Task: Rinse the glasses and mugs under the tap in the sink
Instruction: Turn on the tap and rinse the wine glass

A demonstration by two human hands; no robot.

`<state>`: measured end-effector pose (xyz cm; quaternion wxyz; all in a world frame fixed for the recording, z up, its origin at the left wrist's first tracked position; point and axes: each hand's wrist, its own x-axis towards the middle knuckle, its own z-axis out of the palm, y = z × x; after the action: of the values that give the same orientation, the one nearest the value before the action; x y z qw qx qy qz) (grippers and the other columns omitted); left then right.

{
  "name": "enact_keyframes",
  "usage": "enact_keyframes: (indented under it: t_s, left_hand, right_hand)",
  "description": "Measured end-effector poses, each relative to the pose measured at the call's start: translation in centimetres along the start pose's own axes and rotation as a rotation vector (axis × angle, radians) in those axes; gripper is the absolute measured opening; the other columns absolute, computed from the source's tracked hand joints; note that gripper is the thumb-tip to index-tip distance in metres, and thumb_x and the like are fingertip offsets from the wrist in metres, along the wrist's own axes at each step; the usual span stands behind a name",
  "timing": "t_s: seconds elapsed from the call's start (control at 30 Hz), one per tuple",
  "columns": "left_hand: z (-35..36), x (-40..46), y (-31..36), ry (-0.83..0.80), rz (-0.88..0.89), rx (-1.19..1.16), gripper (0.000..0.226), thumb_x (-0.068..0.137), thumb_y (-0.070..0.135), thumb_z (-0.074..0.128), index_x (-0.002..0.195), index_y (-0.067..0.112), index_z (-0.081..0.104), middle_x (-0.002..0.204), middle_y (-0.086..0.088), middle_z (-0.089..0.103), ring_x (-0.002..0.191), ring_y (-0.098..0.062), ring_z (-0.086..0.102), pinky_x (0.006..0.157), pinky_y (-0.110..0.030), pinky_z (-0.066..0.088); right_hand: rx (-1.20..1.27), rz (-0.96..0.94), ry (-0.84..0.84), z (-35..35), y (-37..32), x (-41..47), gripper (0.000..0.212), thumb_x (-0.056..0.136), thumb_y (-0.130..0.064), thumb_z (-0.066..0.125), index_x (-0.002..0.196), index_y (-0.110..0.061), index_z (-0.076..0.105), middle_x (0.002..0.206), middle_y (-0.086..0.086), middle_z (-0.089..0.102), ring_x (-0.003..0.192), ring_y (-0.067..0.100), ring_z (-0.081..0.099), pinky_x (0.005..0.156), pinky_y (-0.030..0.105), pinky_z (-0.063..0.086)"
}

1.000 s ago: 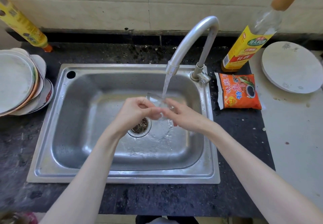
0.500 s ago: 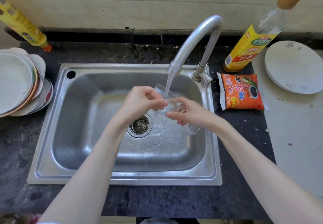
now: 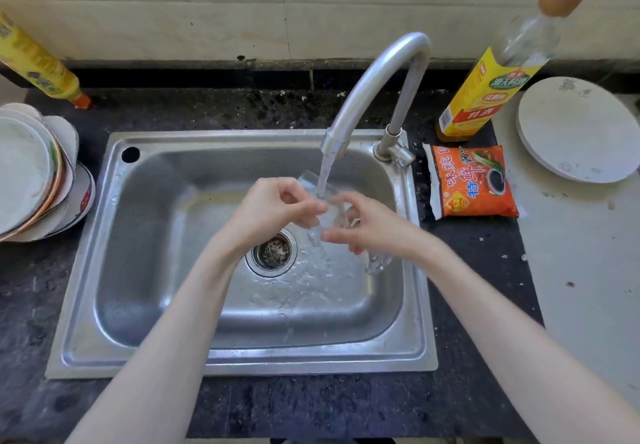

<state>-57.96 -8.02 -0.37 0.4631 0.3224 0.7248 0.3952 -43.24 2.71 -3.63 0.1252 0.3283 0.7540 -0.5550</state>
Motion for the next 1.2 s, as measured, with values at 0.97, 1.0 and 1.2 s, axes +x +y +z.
enact_keyframes:
  t_s: [0.97,1.0,1.2]
  left_hand:
    - [0.0,-0.6,-5.0,0.226,-0.016,-0.307,0.018,0.068,0.023,0.077,0.063,0.022,0.06,0.084,-0.012,0.067,0.086,-0.019,0.063,0.086,-0.033,0.047]
    - [0.0,-0.7,-5.4,0.255,-0.054,-0.402,0.017,0.066,0.023,0.077,0.066,0.02,0.061,0.087,-0.015,0.065,0.085,-0.02,0.062,0.086,-0.032,0.048]
    - [0.3,-1.4,-8.2,0.335,-0.25,-0.897,0.01,0.082,0.016,0.059,0.078,0.011,0.052,0.074,-0.005,0.057,0.08,-0.022,0.067,0.071,-0.024,0.057]
  right_hand:
    - [-0.062,0.057,-0.103,-0.6,-0.6,-1.2,0.036,0.091,-0.048,0.048,0.106,-0.02,0.065,0.084,-0.004,0.071,0.074,0.013,0.066,0.071,0.022,0.048]
    - [-0.152,0.038,-0.055,-0.6,-0.5,-1.2,0.033,0.09,-0.046,0.05,0.103,-0.021,0.068,0.086,-0.005,0.071,0.082,0.012,0.066,0.078,0.025,0.049]
    - [0.324,-0.041,0.209,0.2,-0.3,-1.5,0.021,0.089,-0.031,0.059,0.096,-0.015,0.07,0.095,-0.001,0.069,0.091,0.012,0.062,0.086,0.027,0.046]
